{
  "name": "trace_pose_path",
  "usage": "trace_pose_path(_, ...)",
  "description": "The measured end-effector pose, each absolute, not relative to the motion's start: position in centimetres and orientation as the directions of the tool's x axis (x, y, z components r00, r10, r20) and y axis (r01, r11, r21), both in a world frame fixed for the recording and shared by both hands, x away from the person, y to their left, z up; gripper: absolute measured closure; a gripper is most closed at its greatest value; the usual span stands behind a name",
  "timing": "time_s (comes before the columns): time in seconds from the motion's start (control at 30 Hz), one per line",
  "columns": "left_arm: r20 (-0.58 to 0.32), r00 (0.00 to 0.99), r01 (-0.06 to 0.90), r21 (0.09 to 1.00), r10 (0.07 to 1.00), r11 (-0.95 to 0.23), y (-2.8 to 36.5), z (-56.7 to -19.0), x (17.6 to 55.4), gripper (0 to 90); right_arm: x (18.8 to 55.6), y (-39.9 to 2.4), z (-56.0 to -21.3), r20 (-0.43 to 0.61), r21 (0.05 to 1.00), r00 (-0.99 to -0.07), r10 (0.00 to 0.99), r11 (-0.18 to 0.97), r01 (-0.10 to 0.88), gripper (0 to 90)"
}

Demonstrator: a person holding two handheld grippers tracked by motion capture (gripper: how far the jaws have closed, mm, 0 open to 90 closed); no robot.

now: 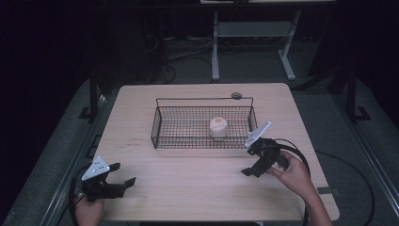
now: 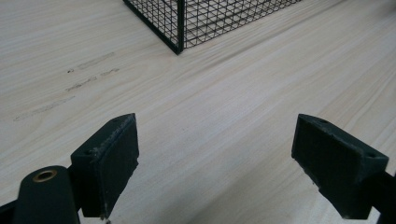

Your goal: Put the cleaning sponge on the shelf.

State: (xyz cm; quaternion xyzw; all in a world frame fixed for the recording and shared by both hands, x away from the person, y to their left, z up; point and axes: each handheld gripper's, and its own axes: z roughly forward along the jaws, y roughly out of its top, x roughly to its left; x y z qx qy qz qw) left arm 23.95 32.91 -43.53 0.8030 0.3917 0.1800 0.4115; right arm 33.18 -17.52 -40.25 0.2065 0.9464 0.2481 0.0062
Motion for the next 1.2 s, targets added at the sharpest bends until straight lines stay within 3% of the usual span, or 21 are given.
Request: trace_pose_path(1.2,-0.03,0.63,0.483,0.798,0.776,-0.36,32.8,-43.5,24.1,13.7,28.3,-19.5,-42.0,0.048,0.519,-0.91,0.412,0.768,0.376,16.2)
